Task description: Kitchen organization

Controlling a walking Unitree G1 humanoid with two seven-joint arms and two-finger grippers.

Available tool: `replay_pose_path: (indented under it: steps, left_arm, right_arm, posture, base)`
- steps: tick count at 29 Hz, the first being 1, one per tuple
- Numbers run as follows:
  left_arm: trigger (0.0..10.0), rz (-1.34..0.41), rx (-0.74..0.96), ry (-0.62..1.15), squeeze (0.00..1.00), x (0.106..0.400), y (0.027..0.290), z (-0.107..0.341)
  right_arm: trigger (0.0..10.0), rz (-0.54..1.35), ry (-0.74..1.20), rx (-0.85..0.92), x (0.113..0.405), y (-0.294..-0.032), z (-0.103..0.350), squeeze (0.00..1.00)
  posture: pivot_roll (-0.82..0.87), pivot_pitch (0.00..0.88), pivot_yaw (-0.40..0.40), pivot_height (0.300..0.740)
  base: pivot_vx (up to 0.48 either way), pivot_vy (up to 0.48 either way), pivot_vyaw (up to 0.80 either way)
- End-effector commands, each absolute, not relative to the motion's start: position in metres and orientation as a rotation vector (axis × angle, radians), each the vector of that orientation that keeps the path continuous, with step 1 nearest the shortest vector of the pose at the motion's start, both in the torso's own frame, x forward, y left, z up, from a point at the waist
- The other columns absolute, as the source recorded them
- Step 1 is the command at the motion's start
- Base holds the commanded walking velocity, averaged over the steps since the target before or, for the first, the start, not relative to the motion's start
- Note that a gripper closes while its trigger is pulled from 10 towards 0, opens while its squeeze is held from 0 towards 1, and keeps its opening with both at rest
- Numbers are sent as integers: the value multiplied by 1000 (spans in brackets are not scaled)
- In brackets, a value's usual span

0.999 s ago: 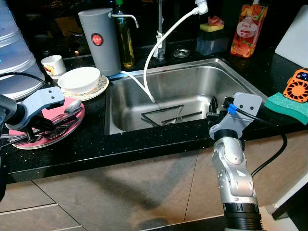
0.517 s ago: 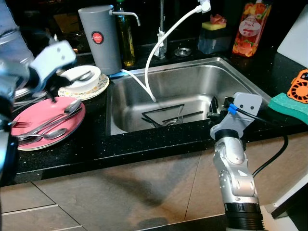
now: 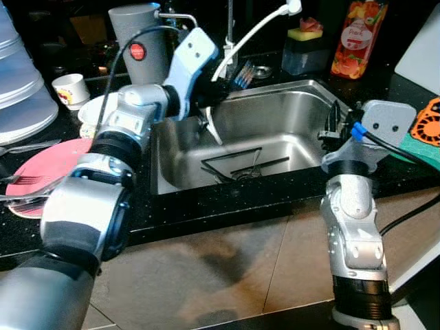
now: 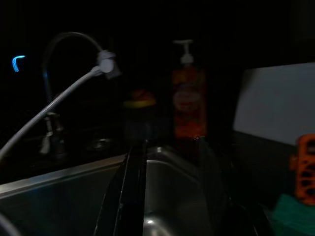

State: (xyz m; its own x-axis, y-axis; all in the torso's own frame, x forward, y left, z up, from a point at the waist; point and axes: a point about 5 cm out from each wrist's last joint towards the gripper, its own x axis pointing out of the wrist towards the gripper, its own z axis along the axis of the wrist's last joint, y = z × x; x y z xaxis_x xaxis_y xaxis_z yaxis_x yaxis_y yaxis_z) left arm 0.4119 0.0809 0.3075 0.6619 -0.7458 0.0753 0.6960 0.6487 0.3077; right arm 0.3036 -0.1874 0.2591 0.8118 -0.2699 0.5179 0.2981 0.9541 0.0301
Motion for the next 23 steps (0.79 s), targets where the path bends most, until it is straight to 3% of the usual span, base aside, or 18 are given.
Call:
replay_pose_path:
  steps: [1,3,6,13,17,21,23]
  left_arm:
    - [10000,-766,172,-216,0,415,87,313]
    - [10000,-716,128,-261,0,416,101,326]
    - [10000,-698,116,-277,0,416,107,331]
    - [10000,-617,206,-278,0,415,138,341]
    - [10000,-627,352,-165,0,413,162,335]
    - [10000,-697,611,-32,0,399,211,332]
    - [10000,-675,707,39,0,386,247,337]
  right_arm:
    - [10000,-363,-540,-57,301,-196,261,0]
    - [10000,-454,-529,-61,294,-213,259,0]
    - [10000,-483,-528,-60,291,-218,259,0]
    - [10000,-375,-577,-114,290,-216,273,0]
    - [10000,-193,-560,-52,299,-201,279,0]
    - [10000,125,-512,123,312,-157,282,0]
    - [10000,358,-454,164,316,-121,275,0]
  posture:
    - [-45,0,81,740]
    - [-43,0,86,740]
    - [-43,0,86,740]
    - [-36,0,90,740]
    - [-29,0,96,740]
    - [10,0,96,740]
    - [29,0,95,740]
  base:
    - [0,0,0]
    - [0,0,0]
    - [0,0,0]
    - [0,0,0]
    - [0,0,0]
    - [0,0,0]
    - [0,0,0]
